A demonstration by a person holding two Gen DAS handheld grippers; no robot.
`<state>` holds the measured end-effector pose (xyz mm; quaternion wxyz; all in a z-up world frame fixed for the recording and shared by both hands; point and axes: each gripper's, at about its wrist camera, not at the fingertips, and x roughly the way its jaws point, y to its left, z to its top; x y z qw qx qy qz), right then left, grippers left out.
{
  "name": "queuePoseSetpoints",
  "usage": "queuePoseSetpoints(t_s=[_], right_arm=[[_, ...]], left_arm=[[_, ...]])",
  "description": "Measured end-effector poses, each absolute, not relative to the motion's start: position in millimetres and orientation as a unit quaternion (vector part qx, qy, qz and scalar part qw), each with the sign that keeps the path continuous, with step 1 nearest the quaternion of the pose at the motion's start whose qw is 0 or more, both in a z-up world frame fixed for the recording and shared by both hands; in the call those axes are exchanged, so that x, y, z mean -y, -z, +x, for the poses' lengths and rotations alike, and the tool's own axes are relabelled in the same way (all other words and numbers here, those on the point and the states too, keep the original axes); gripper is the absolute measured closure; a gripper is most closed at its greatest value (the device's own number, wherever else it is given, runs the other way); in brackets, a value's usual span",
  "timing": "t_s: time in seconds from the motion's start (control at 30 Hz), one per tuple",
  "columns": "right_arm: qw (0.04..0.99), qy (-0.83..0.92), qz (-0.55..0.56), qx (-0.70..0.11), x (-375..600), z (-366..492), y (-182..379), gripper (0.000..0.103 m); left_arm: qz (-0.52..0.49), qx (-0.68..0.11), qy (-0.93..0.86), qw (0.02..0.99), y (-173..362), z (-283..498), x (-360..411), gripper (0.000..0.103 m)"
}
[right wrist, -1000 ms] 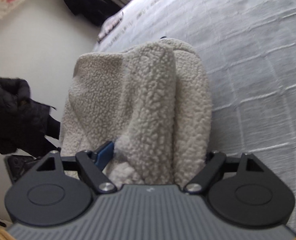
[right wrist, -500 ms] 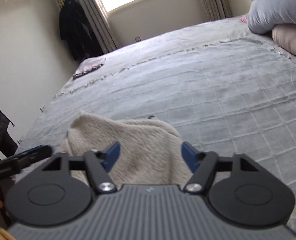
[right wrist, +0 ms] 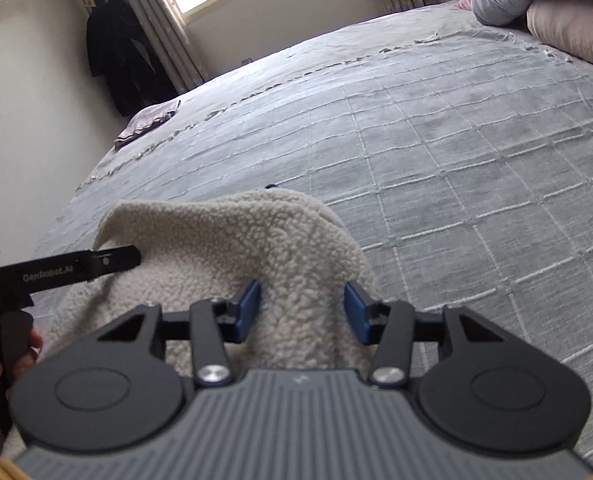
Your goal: Fold large clothes
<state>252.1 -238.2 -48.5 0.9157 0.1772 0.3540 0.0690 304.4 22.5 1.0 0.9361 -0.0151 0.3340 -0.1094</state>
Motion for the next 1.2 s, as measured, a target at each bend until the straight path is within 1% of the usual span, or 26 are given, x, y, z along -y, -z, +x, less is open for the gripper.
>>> queuePoseSetpoints(t_s=[0.03, 0.1, 0.13, 0.27, 0.4, 0.5, 0.57, 0.63, 0.7, 0.77, 0.8, 0.87, 0.9, 0.93, 0.97, 1.07, 1.2], right_arm=[[0.915, -0.075, 0.172, -0.357, 238.1, 247.9, 41.5, 0.045], [0.918, -0.086, 0.157, -0.355, 238.7, 235.3, 26.6, 0.039], [0.921, -0.090, 0.145, -0.351, 238.3, 227.1, 19.6, 0.037], [0.931, -0.100, 0.108, -0.335, 238.5, 189.4, -1.4, 0.037], [0.930, -0.116, 0.109, -0.331, 243.1, 152.5, -5.3, 0.036], [0.929, -0.108, 0.102, -0.340, 243.5, 139.0, 0.9, 0.033], [0.922, -0.100, 0.096, -0.361, 240.4, 139.7, 13.2, 0.033], [0.911, -0.094, 0.091, -0.390, 237.1, 145.3, 33.0, 0.033], [0.912, -0.089, 0.105, -0.387, 238.1, 141.6, 37.9, 0.032], [0.917, -0.085, 0.114, -0.372, 239.8, 129.7, 26.7, 0.032], [0.921, -0.084, 0.113, -0.364, 240.8, 122.8, 20.4, 0.032], [0.926, -0.081, 0.111, -0.351, 243.4, 108.8, 10.5, 0.029], [0.929, -0.079, 0.110, -0.345, 244.5, 100.6, 5.9, 0.025], [0.931, -0.074, 0.106, -0.341, 244.6, 92.0, 1.9, 0.016], [0.933, -0.068, 0.099, -0.339, 243.9, 84.9, -0.5, 0.013], [0.937, -0.060, 0.070, -0.338, 236.5, 63.0, -4.2, 0.011], [0.935, -0.049, 0.035, -0.350, 221.2, 40.2, -3.0, 0.003]], left_arm=[[-0.015, -0.328, 0.114, 0.938, -7.8, 293.9, -22.5, 0.022], [-0.016, -0.324, 0.123, 0.938, -17.9, 272.4, -25.5, 0.021], [-0.019, -0.320, 0.129, 0.938, -23.2, 260.2, -27.7, 0.021], [-0.036, -0.296, 0.145, 0.943, -36.9, 202.7, -35.0, 0.021], [-0.040, -0.304, 0.162, 0.938, -31.4, 155.9, -34.3, 0.021], [-0.077, -0.313, 0.162, 0.933, -16.7, 141.3, -37.2, 0.021], [-0.114, -0.327, 0.164, 0.924, -3.3, 143.1, -40.3, 0.019], [-0.085, -0.313, 0.159, 0.933, -1.6, 135.6, -31.6, 0.019], [-0.089, -0.314, 0.144, 0.934, -9.7, 126.9, -28.3, 0.019], [-0.088, -0.318, 0.130, 0.935, -19.3, 116.6, -27.0, 0.016], [-0.077, -0.319, 0.118, 0.937, -23.3, 110.7, -24.7, 0.012], [-0.052, -0.321, 0.087, 0.942, -29.0, 97.2, -21.1, 0.008], [-0.041, -0.325, 0.072, 0.942, -30.9, 91.7, -18.9, 0.006], [-0.032, -0.327, 0.058, 0.943, -31.9, 85.5, -17.0, 0.003], [-0.029, -0.327, 0.050, 0.943, -33.2, 79.4, -16.3, 0.002], [-0.020, -0.324, 0.032, 0.945, -35.3, 60.4, -15.9, 0.000], [-0.003, -0.326, 0.001, 0.945, -39.9, 44.3, -12.3, 0.000]])
